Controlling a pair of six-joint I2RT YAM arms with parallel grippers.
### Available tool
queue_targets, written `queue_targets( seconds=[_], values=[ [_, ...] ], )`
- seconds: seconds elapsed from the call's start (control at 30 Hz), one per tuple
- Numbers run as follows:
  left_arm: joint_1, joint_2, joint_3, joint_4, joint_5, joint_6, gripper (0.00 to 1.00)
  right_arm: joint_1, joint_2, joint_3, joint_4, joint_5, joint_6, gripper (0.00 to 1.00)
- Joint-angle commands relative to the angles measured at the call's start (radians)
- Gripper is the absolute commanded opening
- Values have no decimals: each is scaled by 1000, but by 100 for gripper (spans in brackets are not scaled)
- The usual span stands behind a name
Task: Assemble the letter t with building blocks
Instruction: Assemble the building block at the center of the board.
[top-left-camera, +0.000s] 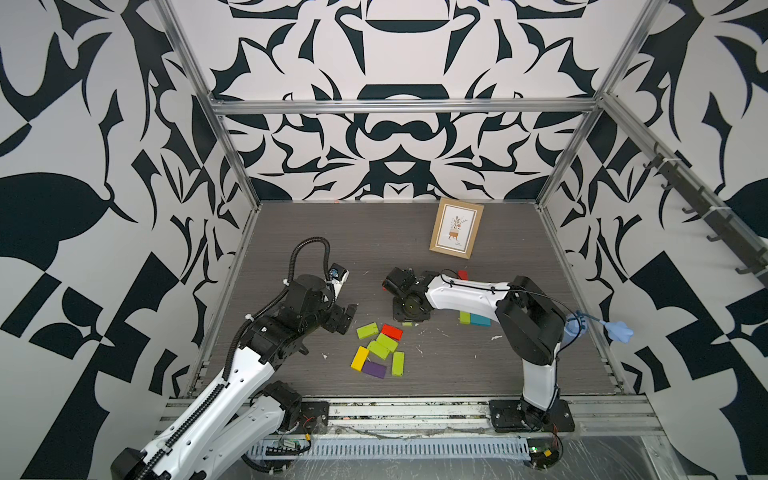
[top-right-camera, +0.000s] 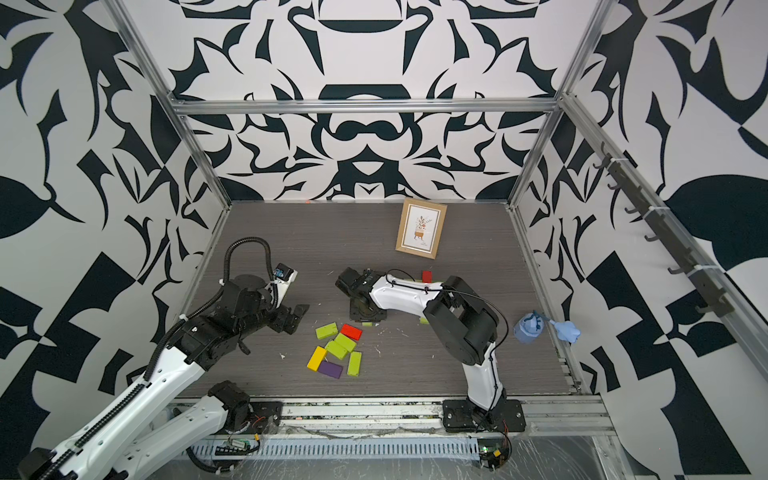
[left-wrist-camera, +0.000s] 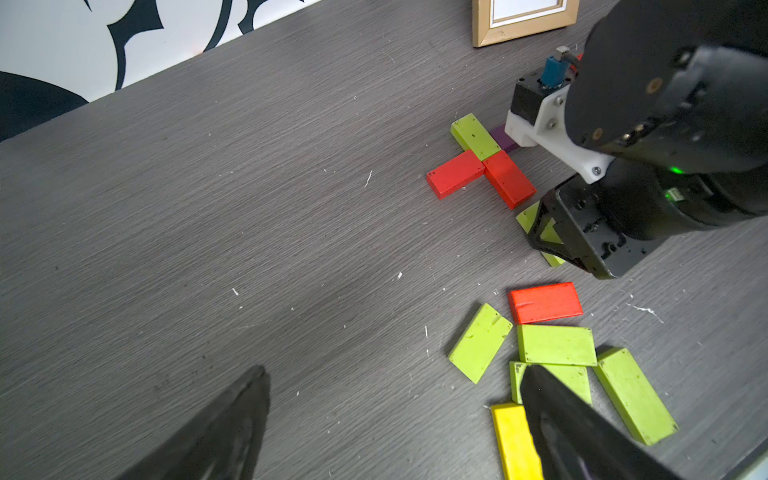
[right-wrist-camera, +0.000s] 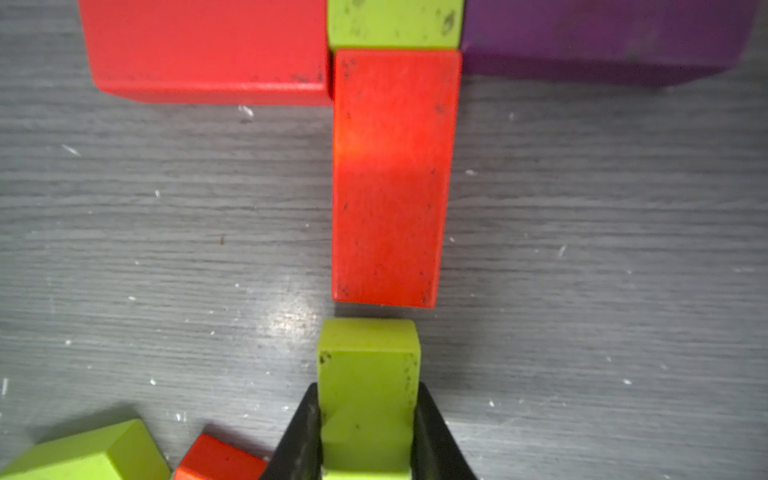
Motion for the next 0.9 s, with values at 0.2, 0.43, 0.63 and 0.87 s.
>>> queue_targets(
  seconds=[0.2, 0.43, 0.63, 0.87],
  values=[
    [2, -6, 3, -4, -5, -5, 98, -4, 24, 40, -35, 39, 12, 23],
    [2, -5, 3, -4, -6, -4, 98, -3, 35, 58, -64, 65, 9, 27],
    [2, -5, 3, -3, -8, -4, 98, -3, 42, 65, -77, 77, 8, 33],
    [2, -3, 3, -3, -8, -3, 98, -3, 50, 74, -83, 83, 9, 34]
  ],
)
